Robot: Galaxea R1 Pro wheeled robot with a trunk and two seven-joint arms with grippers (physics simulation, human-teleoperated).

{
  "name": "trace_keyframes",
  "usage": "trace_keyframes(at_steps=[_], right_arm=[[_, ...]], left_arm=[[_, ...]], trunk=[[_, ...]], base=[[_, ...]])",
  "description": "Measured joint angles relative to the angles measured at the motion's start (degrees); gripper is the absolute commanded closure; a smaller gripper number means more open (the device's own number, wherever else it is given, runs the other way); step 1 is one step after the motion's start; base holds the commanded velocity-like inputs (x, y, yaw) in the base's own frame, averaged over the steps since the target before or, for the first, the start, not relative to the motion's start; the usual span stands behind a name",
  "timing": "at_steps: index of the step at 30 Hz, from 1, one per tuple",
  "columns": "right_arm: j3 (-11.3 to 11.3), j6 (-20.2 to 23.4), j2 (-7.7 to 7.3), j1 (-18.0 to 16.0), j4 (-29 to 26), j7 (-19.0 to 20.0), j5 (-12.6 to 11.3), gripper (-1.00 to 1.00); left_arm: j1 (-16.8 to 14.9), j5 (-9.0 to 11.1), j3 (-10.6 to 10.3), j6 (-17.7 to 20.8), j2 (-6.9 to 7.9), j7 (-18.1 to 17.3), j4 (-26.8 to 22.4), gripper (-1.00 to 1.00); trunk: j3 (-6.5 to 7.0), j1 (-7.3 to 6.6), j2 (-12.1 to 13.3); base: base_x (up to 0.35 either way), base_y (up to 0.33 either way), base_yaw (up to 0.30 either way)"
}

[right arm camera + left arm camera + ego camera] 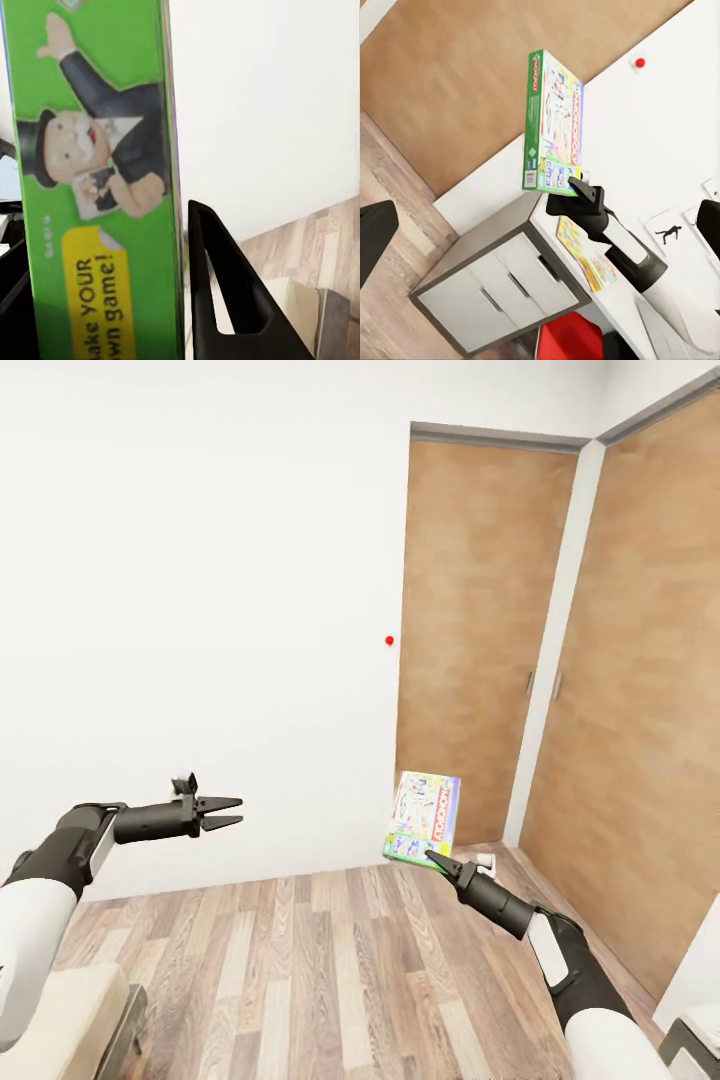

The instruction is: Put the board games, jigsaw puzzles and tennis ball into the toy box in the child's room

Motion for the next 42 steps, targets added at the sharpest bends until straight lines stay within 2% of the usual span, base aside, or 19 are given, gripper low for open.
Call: trace_keyframes(at_steps=[11,20,42], right_arm=[[-0.1,0.0,-0.02,0.0,0.0,0.1,0.0,1.00],[-0.1,0.1,-0.64,0.0,0.0,0.1,0.1,1.00],[-0.1,0.1,-0.68,0.0,0.0,0.1,0.1,1.00]], left_arm=[[0.0,0.0,0.0,0.0,0.08,0.0,0.0,-1.00],[0.0,0.0,0.0,0.0,0.08,0.0,0.0,-1.00],[0.0,0.0,0.0,-0.2,0.17,0.0,-0.1,-1.00]], trunk=[[0.57,0.00,0.0],[1.03,0.00,0.0],[2.17,0.00,0.0]], base=[[0.000,0.000,-0.256],[0.000,0.000,-0.256],[0.000,0.000,-0.256]])
